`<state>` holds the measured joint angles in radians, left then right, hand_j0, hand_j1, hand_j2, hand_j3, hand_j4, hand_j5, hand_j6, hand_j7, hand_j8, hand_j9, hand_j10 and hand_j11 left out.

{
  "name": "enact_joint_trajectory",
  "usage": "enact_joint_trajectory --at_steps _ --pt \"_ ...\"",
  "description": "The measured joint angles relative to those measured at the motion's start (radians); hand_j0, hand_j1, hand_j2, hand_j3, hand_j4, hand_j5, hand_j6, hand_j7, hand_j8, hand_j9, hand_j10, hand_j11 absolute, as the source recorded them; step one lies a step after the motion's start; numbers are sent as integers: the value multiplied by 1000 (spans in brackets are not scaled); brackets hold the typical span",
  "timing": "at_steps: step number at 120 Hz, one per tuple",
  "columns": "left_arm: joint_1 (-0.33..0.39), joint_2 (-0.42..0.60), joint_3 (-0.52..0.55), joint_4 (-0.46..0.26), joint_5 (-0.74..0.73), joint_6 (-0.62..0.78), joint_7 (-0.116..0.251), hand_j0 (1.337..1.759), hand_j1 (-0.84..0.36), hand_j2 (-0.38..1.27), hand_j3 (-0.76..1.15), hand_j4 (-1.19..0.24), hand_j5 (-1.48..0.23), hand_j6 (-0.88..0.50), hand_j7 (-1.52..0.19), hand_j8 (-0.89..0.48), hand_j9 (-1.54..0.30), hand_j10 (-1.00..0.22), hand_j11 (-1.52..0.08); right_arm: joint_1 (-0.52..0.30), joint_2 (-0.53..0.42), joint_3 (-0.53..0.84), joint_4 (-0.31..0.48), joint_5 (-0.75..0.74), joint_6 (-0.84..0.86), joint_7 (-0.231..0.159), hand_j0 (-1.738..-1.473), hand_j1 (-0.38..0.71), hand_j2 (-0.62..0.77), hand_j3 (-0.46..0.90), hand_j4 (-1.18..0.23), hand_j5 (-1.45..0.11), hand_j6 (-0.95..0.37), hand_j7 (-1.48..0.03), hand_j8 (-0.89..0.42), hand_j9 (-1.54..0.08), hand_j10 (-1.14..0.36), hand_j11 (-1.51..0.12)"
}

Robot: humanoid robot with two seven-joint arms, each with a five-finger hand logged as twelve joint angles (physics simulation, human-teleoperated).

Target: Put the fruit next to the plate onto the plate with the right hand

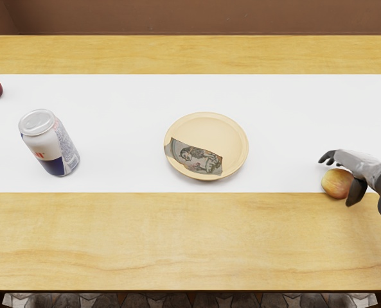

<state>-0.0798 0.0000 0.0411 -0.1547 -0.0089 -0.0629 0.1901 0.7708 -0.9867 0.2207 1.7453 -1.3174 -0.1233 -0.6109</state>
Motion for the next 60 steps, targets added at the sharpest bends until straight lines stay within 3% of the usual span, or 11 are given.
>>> enact_joint_trajectory --at_steps 60 --pt "0 0 0 0 0 0 0 1658 339 2 0 -9 -11 -9 -11 -9 -11 -9 -11 -13 2 0 0 -4 -16 -1 -1656 122 -38 -1 -432 -558 -395 -554 -433 -556 -432 -555"
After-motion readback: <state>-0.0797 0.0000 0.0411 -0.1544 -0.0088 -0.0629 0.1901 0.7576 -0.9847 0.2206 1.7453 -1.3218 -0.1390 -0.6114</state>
